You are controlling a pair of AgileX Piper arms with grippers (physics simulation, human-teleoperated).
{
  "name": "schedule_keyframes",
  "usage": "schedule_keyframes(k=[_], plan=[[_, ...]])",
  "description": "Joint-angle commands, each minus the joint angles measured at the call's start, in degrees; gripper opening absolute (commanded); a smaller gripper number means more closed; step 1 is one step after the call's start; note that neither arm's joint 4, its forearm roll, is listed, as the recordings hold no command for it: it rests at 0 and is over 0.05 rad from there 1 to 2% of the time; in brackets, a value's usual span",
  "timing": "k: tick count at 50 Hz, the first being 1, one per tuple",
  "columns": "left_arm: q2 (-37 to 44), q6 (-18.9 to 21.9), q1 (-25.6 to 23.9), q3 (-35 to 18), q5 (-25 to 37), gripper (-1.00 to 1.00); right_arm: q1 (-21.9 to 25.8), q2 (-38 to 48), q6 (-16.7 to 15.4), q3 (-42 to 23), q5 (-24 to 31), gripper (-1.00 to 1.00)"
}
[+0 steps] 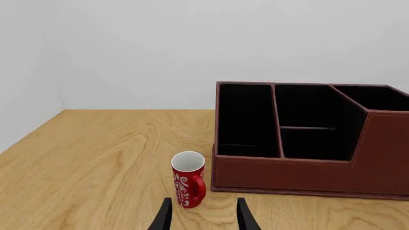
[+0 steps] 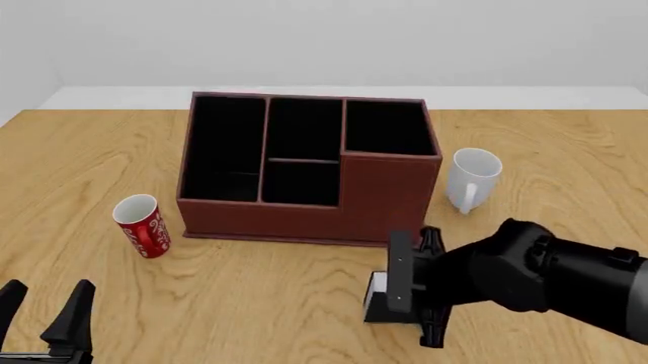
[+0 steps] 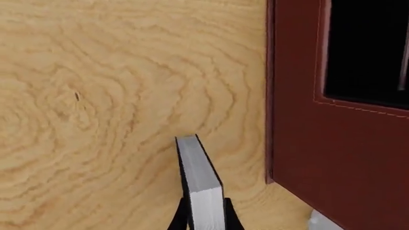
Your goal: Pick up the book and place it in the right compartment of the caddy.
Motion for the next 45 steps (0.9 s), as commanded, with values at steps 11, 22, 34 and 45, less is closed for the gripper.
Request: schedule_keyframes(k=[11, 22, 34, 45], plan=[[0.0, 0.0, 0.0, 0.0, 0.0, 1.0, 0.46, -8.86, -0.93, 0.59, 7.86, -1.0], [0.0, 0.0, 0.0, 0.0, 0.0, 1.0, 2.06, -12.43, 1.29, -6.07, 15.25, -1.0], [0.0, 0.0, 0.0, 0.0, 0.0, 1.0, 1.5, -15.32, 0.39, -15.96, 23.22, -1.0], [0.0, 0.0, 0.0, 0.0, 0.0, 1.0, -0.83, -17.97, -6.2, -21.63, 27.4, -1.0]])
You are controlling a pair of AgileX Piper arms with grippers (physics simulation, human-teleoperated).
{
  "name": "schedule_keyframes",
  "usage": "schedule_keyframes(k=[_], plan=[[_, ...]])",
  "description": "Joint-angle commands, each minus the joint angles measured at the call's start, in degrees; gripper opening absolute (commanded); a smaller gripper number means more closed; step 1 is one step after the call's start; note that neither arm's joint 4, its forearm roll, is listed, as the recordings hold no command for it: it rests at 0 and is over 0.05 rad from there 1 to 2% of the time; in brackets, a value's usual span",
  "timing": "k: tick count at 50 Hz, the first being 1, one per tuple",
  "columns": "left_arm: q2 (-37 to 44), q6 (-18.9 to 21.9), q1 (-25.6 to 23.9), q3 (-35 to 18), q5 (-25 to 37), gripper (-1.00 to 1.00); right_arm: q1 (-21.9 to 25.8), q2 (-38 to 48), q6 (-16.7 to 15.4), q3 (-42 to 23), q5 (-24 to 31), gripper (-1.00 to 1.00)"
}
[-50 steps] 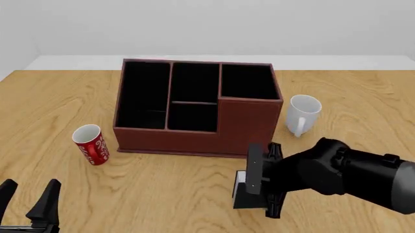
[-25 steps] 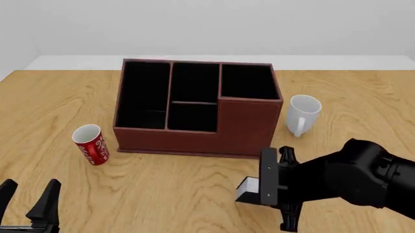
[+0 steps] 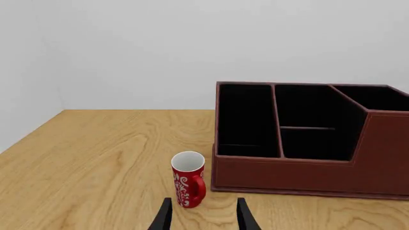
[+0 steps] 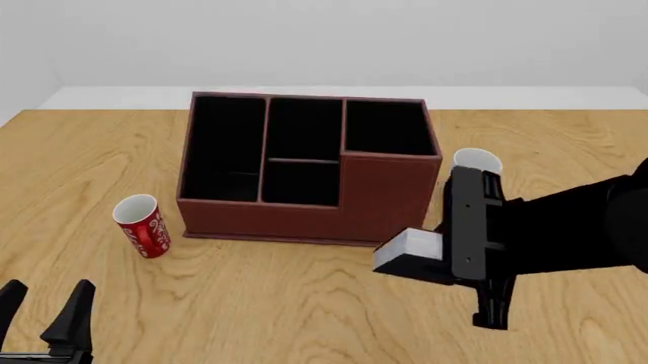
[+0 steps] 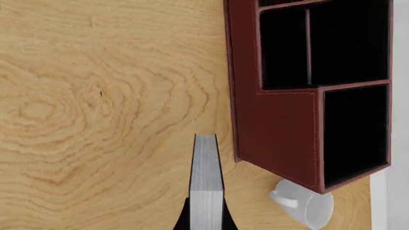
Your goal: Pick up the book and place it in the right compartment of the caddy.
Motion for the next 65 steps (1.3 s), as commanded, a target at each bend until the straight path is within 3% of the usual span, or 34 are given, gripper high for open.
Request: schedule_keyframes(k=[1, 9, 11, 15, 29, 40, 50, 65], plan=[[0.0, 0.0, 0.0, 0.0, 0.0, 1.0, -0.77, -2.73, -2.53, -6.7, 4.51, -1.0], [0.0, 0.0, 0.0, 0.0, 0.0, 1.0, -0.08, -4.51, -4.79, -9.34, 4.06, -1.0], [0.0, 0.0, 0.0, 0.0, 0.0, 1.0, 1.02, -3.93, -3.26, -11.83, 4.38, -1.0], [0.0, 0.0, 0.0, 0.0, 0.0, 1.0, 0.13, -4.3, -4.47, -13.49, 4.36, -1.0], [0.0, 0.0, 0.0, 0.0, 0.0, 1.0, -3.38, -3.53, -11.89, -19.49, 4.79, -1.0], [0.0, 0.0, 0.0, 0.0, 0.0, 1.0, -3.63, -0.77, -15.13, -26.43, 6.23, -1.0], [0.0, 0.0, 0.0, 0.0, 0.0, 1.0, -4.71, 2.22, -16.97, -29.92, 6.41, -1.0], [0.0, 0.0, 0.0, 0.0, 0.0, 1.0, -5.18, 9.25, -16.71, -35.63, 6.1, -1.0]])
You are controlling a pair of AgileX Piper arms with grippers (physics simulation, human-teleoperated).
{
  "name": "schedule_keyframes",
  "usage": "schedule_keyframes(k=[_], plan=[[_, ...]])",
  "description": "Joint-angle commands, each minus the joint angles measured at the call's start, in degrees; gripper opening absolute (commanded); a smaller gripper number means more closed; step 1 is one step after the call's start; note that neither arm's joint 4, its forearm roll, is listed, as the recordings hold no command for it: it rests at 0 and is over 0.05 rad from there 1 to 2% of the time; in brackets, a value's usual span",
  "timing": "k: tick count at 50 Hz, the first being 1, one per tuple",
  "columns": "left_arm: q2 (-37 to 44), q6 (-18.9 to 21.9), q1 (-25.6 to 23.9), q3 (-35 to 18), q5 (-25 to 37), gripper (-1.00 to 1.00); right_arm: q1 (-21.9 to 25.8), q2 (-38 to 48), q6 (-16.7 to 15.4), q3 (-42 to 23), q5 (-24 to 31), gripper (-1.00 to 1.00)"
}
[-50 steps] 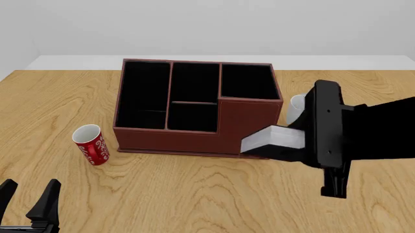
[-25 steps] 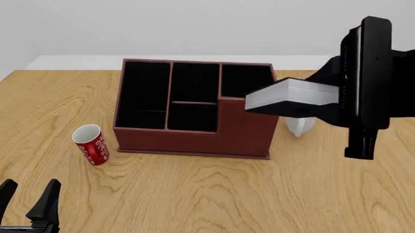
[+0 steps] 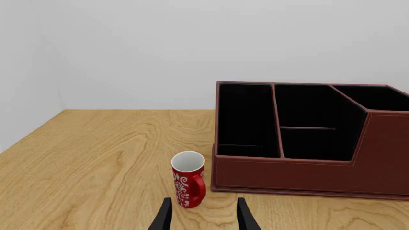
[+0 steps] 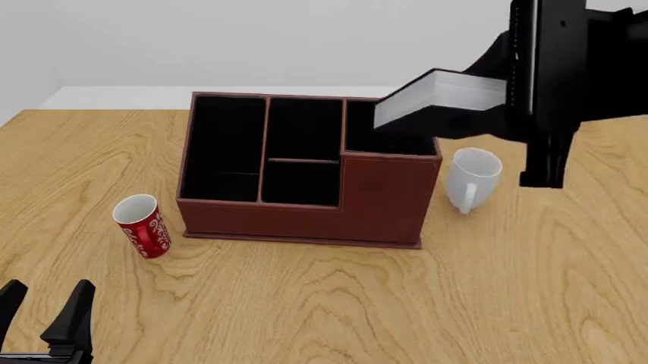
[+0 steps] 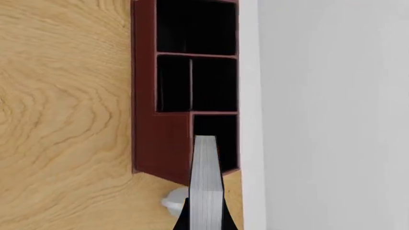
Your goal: Pick up the book and place it in the right compartment of the caddy.
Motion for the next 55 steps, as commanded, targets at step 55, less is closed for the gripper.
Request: schedule_keyframes(k=[55], plan=[[0.0, 0.0, 0.0, 0.0, 0.0, 1.0, -3.59, 19.1, 7.28, -8.85, -6.86, -1.0]])
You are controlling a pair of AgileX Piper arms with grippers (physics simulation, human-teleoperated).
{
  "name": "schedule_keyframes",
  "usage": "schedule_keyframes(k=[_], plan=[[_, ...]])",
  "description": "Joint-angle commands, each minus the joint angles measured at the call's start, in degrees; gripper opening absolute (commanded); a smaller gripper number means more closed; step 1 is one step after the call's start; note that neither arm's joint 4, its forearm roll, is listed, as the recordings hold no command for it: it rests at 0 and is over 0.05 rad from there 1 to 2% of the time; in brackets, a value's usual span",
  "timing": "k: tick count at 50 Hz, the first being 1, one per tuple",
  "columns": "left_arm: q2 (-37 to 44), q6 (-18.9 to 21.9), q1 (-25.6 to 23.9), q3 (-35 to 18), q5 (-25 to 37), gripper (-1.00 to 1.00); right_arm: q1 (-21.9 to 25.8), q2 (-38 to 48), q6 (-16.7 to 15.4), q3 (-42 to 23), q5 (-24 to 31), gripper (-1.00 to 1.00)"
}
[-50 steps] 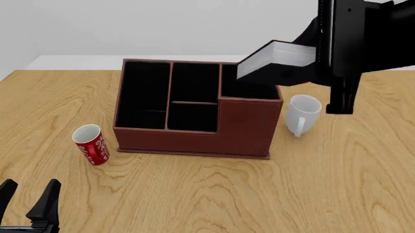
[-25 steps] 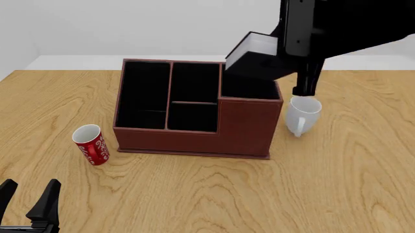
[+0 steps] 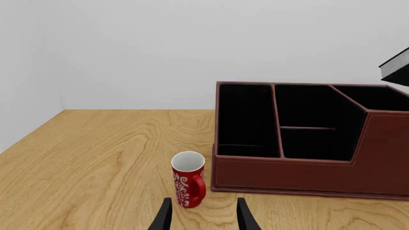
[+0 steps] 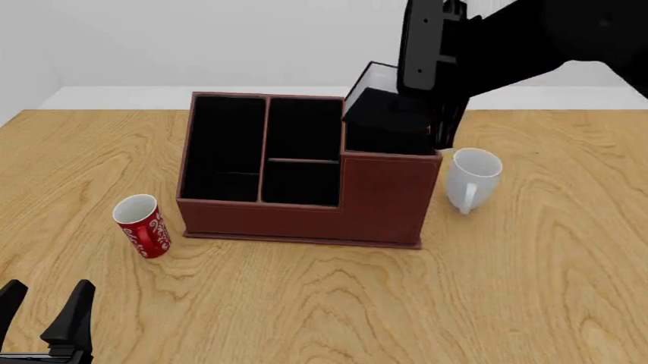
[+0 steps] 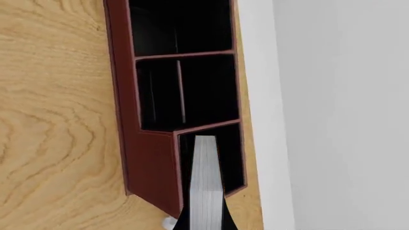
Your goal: Pick up the book and place it in the right compartment of the caddy.
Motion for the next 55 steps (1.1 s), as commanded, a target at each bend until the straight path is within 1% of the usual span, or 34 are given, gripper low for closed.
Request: schedule_keyframes(k=[1, 5, 9, 10, 12, 17, 33, 44, 49, 50, 55], plan=[[0.0, 0.0, 0.0, 0.0, 0.0, 1.0, -0.6, 1.87, 2.61, -0.66, -1.99, -1.0], [0.0, 0.0, 0.0, 0.0, 0.0, 1.0, -0.63, 2.37, 3.19, -0.34, -2.6, -1.0], [0.0, 0.0, 0.0, 0.0, 0.0, 1.0, -1.19, 2.76, 2.94, 0.6, -3.42, -1.0], [0.0, 0.0, 0.0, 0.0, 0.0, 1.0, -1.81, 2.78, 2.24, 1.37, -3.83, -1.0], [0.0, 0.0, 0.0, 0.0, 0.0, 1.0, -1.61, 3.08, 2.74, 1.07, -3.68, -1.0], [0.0, 0.0, 0.0, 0.0, 0.0, 1.0, -2.63, 3.59, 2.28, 1.28, -4.06, -1.0], [0.0, 0.0, 0.0, 0.0, 0.0, 1.0, -4.3, 4.23, 3.44, 4.78, -7.0, -1.0], [0.0, 0.0, 0.0, 0.0, 0.0, 1.0, -5.15, 5.61, 4.01, 5.35, -8.02, -1.0], [0.0, 0.0, 0.0, 0.0, 0.0, 1.0, -5.92, 6.38, 3.77, 5.92, -8.57, -1.0], [0.0, 0.0, 0.0, 0.0, 0.0, 1.0, -5.69, 6.51, 4.23, 5.46, -8.41, -1.0], [0.0, 0.0, 0.0, 0.0, 0.0, 1.0, -6.08, 7.19, 4.12, 5.35, -8.67, -1.0]])
